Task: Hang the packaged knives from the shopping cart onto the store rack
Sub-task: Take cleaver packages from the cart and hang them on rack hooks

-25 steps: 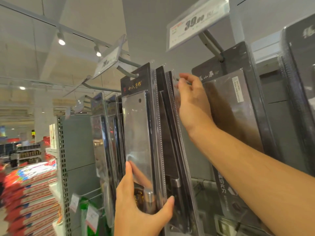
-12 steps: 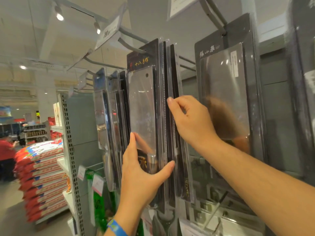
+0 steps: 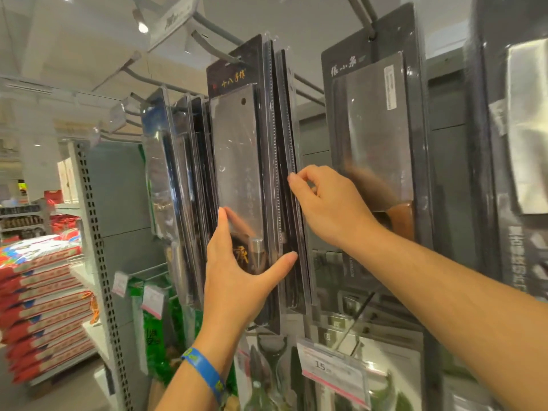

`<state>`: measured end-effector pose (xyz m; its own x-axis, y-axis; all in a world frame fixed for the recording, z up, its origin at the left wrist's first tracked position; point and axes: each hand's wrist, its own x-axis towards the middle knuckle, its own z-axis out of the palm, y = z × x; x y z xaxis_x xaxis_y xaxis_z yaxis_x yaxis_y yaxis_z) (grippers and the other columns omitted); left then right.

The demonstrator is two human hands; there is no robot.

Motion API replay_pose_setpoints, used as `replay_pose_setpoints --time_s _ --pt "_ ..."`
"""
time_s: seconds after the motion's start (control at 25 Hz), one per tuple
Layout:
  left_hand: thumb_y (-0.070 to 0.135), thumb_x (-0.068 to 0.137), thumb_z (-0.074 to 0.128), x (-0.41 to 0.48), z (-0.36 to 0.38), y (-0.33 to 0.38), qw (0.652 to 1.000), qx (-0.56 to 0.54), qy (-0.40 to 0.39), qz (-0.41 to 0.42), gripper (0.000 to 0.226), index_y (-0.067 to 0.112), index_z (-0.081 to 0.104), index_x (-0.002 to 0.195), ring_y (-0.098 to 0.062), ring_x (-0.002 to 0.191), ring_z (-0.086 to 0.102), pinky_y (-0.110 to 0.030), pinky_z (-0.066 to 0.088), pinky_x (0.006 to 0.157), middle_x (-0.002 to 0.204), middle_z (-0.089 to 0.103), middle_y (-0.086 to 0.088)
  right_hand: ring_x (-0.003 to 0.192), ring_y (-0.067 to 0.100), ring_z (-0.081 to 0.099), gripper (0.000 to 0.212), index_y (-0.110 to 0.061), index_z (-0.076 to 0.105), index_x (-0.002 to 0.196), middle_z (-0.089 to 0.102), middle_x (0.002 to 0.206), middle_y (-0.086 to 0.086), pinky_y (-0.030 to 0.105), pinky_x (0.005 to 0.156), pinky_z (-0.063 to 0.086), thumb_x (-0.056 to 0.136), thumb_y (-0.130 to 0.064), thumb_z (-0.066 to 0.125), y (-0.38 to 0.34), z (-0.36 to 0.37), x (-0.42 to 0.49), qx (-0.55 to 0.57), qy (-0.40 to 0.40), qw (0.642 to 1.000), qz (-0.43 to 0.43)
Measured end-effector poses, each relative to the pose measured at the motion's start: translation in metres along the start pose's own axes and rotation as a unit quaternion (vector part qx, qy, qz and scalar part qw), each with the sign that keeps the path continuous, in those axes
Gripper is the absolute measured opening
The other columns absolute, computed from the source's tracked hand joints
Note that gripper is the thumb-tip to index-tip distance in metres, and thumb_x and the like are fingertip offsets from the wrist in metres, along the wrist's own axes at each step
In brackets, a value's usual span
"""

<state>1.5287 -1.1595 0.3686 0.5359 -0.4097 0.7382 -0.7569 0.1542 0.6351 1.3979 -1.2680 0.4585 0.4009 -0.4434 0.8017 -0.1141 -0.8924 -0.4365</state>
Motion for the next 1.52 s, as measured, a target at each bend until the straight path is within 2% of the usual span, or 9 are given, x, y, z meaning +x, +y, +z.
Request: replay_pose_setpoints --time_s 0.24,0.4,0.52,0.64,0.8,0.96,1.12,1.36,1.52 --pt "0.082 0.054 0.074 0.002 0.005 0.006 0.999 0.020 -0.019 -0.024 0.131 0.049 -0.006 0.152 -0.013 0.145 0.025 -0.046 0.032 0.115 0.158 0.024 0.007 0.099 0.014 0.063 0.030 -0.027 0.067 0.114 0.065 0.110 -0.007 0.040 0.087 0.052 0.103 -0.049 0.050 -0.011 -0.017 -0.026 -0.068 -0.061 0.995 0.041" --pt "0.062 0.074 0.073 -0.019 0.004 0.026 0.986 0.084 0.081 0.121 0.107 0.036 0.009 0.156 -0.014 0.151 0.013 -0.029 0.013 0.119 0.164 0.016 -0.004 0.087 0.007 0.063 0.021 -0.035 0.066 0.103 0.067 0.101 -0.014 0.039 0.087 0.053 0.100 -0.051 0.054 -0.017 -0.042 -0.054 -0.084 -0.034 0.994 0.063" --pt "0.042 0.091 0.063 -0.036 0.018 0.046 0.966 -0.020 0.075 0.247 0.044 0.031 0.055 0.132 0.000 0.119 0.056 -0.021 0.043 0.102 0.129 0.060 0.013 0.075 0.004 0.064 0.018 -0.033 0.068 0.094 0.067 0.083 -0.021 0.036 0.079 0.054 0.098 -0.047 0.058 -0.024 -0.065 -0.079 -0.073 -0.003 0.994 0.077" --pt "0.038 0.091 0.059 -0.052 0.048 0.081 0.969 -0.173 -0.069 0.159 0.010 0.036 0.069 0.091 -0.003 0.068 0.067 -0.018 0.050 0.066 0.079 0.071 0.021 0.072 0.010 0.068 0.019 -0.028 0.070 0.092 0.071 0.079 -0.015 0.041 0.075 0.056 0.099 -0.042 0.059 -0.027 -0.100 -0.105 -0.115 0.046 0.988 0.093" --pt "0.029 0.088 0.068 -0.088 0.094 0.126 0.914 -0.322 -0.240 0.056 0.007 0.032 0.073 0.084 -0.022 0.068 0.068 -0.033 0.054 0.063 0.074 0.073 0.006 0.063 0.018 0.070 0.024 -0.027 0.068 0.086 0.074 0.079 -0.006 0.045 0.070 0.057 0.097 -0.043 0.056 -0.027 -0.169 -0.157 -0.179 0.079 0.967 0.166" --pt "0.022 0.089 0.068 -0.122 0.131 0.172 0.828 -0.407 -0.385 0.019 0.015 0.036 0.074 0.089 -0.008 0.071 0.071 -0.018 0.053 0.062 0.081 0.076 0.004 0.063 0.018 0.070 0.021 -0.023 0.070 0.085 0.074 0.076 -0.007 0.047 0.071 0.059 0.100 -0.033 0.059 -0.030 -0.244 -0.207 -0.247 0.125 0.927 0.253" --pt "0.052 0.072 0.067 -0.119 0.155 0.230 0.776 -0.429 -0.460 0.048 0.042 0.038 0.068 0.112 0.001 0.095 0.069 -0.034 0.054 0.094 0.105 0.073 0.020 0.071 0.010 0.071 0.019 -0.029 0.070 0.088 0.075 0.080 -0.010 0.040 0.072 0.057 0.101 -0.036 0.058 -0.037 -0.315 -0.216 -0.298 0.157 0.896 0.289" --pt "0.061 0.084 0.058 -0.073 0.185 0.302 0.866 -0.340 -0.321 0.176 0.078 0.035 0.031 0.153 -0.002 0.137 0.040 -0.030 0.035 0.111 0.152 0.041 0.016 0.083 0.008 0.073 0.015 -0.031 0.066 0.104 0.075 0.094 -0.014 0.027 0.066 0.058 0.098 -0.042 0.059 -0.035 -0.361 -0.166 -0.251 0.168 0.912 0.279" --pt "0.054 0.096 0.048 -0.073 0.211 0.329 0.870 -0.367 -0.309 0.113 0.074 0.030 0.016 0.158 -0.007 0.149 0.017 -0.024 0.014 0.115 0.164 0.019 0.009 0.105 0.002 0.055 0.060 -0.031 0.040 0.149 0.046 0.127 -0.019 0.012 0.076 0.039 0.096 -0.052 0.059 -0.013 -0.375 -0.146 -0.338 0.201 0.880 0.268"
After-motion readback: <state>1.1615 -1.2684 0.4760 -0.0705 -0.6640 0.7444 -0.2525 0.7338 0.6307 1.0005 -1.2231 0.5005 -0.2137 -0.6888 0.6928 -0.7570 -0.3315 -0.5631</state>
